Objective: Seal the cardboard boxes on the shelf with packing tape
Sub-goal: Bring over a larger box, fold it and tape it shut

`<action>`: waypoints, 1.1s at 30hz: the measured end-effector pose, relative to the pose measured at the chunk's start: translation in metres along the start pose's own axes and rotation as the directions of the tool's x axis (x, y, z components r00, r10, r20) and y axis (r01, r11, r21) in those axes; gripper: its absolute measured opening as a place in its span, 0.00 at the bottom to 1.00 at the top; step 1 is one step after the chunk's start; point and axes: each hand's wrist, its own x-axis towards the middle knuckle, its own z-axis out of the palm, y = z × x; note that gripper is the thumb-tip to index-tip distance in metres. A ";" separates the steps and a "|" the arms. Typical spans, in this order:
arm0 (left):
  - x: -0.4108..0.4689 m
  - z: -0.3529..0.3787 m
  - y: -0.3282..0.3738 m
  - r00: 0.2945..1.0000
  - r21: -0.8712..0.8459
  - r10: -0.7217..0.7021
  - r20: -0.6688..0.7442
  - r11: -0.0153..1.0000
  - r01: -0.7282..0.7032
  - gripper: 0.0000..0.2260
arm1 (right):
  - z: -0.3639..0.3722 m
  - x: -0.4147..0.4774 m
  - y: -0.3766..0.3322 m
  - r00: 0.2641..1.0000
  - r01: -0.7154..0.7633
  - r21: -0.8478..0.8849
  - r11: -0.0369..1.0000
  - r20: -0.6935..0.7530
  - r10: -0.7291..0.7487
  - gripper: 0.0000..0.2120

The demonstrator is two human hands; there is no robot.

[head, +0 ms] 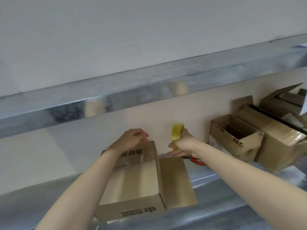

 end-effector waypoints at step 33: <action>-0.096 -0.043 -0.134 0.999 0.117 0.053 0.009 0.992 -0.053 0.35 | 0.036 -0.004 -0.003 0.990 0.078 -0.309 0.948 -0.090 -0.111 0.26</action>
